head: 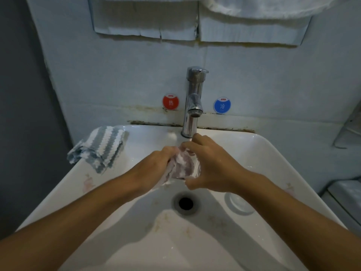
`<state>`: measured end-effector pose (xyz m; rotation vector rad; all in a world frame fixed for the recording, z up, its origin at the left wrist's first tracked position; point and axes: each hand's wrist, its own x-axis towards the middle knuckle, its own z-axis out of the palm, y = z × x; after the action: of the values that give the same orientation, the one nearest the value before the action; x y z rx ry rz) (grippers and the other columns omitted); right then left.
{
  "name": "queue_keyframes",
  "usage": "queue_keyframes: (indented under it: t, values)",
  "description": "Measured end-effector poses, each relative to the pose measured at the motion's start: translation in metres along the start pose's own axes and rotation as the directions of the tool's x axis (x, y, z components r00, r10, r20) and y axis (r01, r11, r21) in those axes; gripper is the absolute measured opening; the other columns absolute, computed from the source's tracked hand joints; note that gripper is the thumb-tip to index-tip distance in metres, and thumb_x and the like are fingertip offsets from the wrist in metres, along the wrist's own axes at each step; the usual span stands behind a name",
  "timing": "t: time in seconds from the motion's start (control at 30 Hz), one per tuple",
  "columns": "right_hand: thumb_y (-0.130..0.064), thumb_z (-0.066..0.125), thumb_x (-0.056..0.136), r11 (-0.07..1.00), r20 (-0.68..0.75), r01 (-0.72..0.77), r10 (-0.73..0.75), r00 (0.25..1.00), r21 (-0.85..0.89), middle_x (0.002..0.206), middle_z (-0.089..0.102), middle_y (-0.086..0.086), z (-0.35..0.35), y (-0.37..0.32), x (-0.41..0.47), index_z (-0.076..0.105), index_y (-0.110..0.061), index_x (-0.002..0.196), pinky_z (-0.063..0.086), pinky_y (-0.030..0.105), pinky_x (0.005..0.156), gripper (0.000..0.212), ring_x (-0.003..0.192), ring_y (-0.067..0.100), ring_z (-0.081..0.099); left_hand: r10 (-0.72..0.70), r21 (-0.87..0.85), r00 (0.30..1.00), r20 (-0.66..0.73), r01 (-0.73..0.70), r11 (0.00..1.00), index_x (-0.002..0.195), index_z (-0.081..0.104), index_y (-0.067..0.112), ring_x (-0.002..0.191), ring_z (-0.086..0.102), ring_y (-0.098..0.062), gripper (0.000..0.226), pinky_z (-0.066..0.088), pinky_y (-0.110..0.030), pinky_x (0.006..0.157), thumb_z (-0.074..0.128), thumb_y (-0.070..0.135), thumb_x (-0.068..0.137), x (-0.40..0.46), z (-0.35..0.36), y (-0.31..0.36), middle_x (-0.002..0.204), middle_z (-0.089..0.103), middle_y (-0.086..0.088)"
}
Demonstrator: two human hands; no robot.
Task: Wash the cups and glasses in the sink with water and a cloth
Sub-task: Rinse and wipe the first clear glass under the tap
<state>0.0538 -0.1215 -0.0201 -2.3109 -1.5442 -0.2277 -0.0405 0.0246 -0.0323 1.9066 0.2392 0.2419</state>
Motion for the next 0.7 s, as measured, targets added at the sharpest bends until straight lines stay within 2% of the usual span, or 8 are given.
queue_keyframes:
  t: [0.1, 0.23, 0.33, 0.4, 0.5, 0.53, 0.63, 0.7]
  values:
    - [-0.041, 0.086, 0.066, 1.0, -0.005, 0.017, -0.017, 1.0, 0.019, 0.111, 0.043, -0.01, 0.002, -0.005, 0.0, 0.054, -0.025, 0.129, 0.035, 0.011, 0.076, 0.073, 0.1, 0.007, 0.038, -0.058, -0.135, 0.998, 0.037, 0.063, 0.989, 0.069, 0.08, 0.028, 0.095, 0.068, -0.016, 0.055, 0.044, -0.025, 0.09, 0.039, 0.047, 0.099, 0.015, -0.001, -0.016, 0.088, 0.077, 0.004]
    - [-0.043, 0.086, 0.065, 0.999, 0.014, 0.03, -0.03, 0.999, 0.039, 0.108, 0.046, -0.007, 0.007, -0.011, 0.0, 0.062, -0.024, 0.12, 0.048, 0.023, 0.079, 0.063, 0.096, 0.009, 0.041, -0.093, -0.163, 0.986, 0.139, 0.116, 0.98, 0.097, 0.079, 0.021, 0.101, 0.07, -0.014, 0.058, 0.043, -0.036, 0.105, 0.044, 0.067, 0.087, 0.001, -0.008, -0.021, 0.099, 0.077, -0.004]
    - [-0.043, 0.086, 0.066, 0.998, 0.026, 0.024, -0.025, 0.999, 0.064, 0.108, 0.048, -0.006, 0.009, -0.011, 0.001, 0.063, -0.025, 0.117, 0.051, 0.028, 0.08, 0.06, 0.096, 0.01, 0.042, -0.094, -0.096, 0.988, 0.121, 0.106, 0.99, 0.095, 0.07, 0.014, 0.062, 0.068, -0.002, 0.044, 0.047, -0.021, 0.077, 0.041, 0.048, 0.1, -0.006, -0.004, -0.013, 0.056, 0.07, 0.005]
    - [-0.042, 0.085, 0.067, 0.996, 0.03, 0.019, -0.022, 0.999, 0.09, 0.108, 0.048, -0.006, 0.009, -0.009, 0.001, 0.062, -0.025, 0.119, 0.051, 0.027, 0.081, 0.059, 0.097, 0.01, 0.042, -0.117, -0.111, 0.991, 0.066, 0.124, 0.986, 0.094, 0.07, 0.009, 0.057, 0.063, -0.021, 0.045, 0.046, -0.03, 0.076, 0.04, 0.041, 0.102, -0.008, -0.003, -0.011, 0.046, 0.063, 0.001]
    - [-0.039, 0.085, 0.068, 0.984, 0.037, -0.002, -0.005, 0.999, 0.176, 0.112, 0.05, -0.008, 0.007, -0.005, 0.002, 0.059, -0.03, 0.125, 0.049, 0.022, 0.084, 0.063, 0.1, 0.009, 0.046, -0.133, -0.223, 0.991, 0.027, 0.136, 0.965, 0.106, 0.072, 0.007, 0.088, 0.064, -0.044, 0.048, 0.048, -0.05, 0.089, 0.043, 0.045, 0.099, -0.006, -0.006, -0.014, 0.078, 0.075, -0.014]
    - [-0.039, 0.086, 0.069, 0.971, 0.041, -0.027, 0.017, 0.999, 0.238, 0.114, 0.052, -0.008, 0.006, -0.003, 0.003, 0.056, -0.03, 0.128, 0.05, 0.022, 0.084, 0.066, 0.102, 0.008, 0.05, -0.162, -0.275, 0.987, 0.001, 0.156, 0.949, 0.111, 0.071, 0.007, 0.097, 0.067, -0.04, 0.048, 0.052, -0.045, 0.093, 0.042, 0.043, 0.1, -0.004, -0.008, -0.014, 0.092, 0.076, -0.015]
    - [-0.052, 0.076, 0.074, 0.787, 0.151, -0.237, 0.183, 0.971, 0.569, 0.112, 0.062, -0.005, 0.001, -0.002, 0.003, 0.05, -0.026, 0.129, 0.059, 0.026, 0.072, 0.065, 0.092, 0.014, 0.068, -0.202, -0.357, 0.979, -0.025, 0.18, 0.917, 0.114, 0.07, 0.006, 0.098, 0.07, -0.027, 0.047, 0.055, -0.025, 0.062, 0.038, 0.038, 0.103, 0.001, -0.013, -0.018, 0.105, 0.075, -0.013]
    - [-0.064, 0.057, 0.079, 0.563, 0.334, -0.427, 0.265, 0.904, 0.708, 0.109, 0.067, 0.007, -0.002, -0.002, 0.002, 0.051, -0.019, 0.127, 0.06, 0.033, 0.07, 0.066, 0.082, 0.023, 0.073, -0.191, -0.359, 0.981, -0.042, 0.164, 0.919, 0.115, 0.07, 0.009, 0.102, 0.07, -0.024, 0.047, 0.056, -0.03, 0.076, 0.037, 0.04, 0.102, 0.004, -0.015, -0.018, 0.106, 0.075, -0.01]
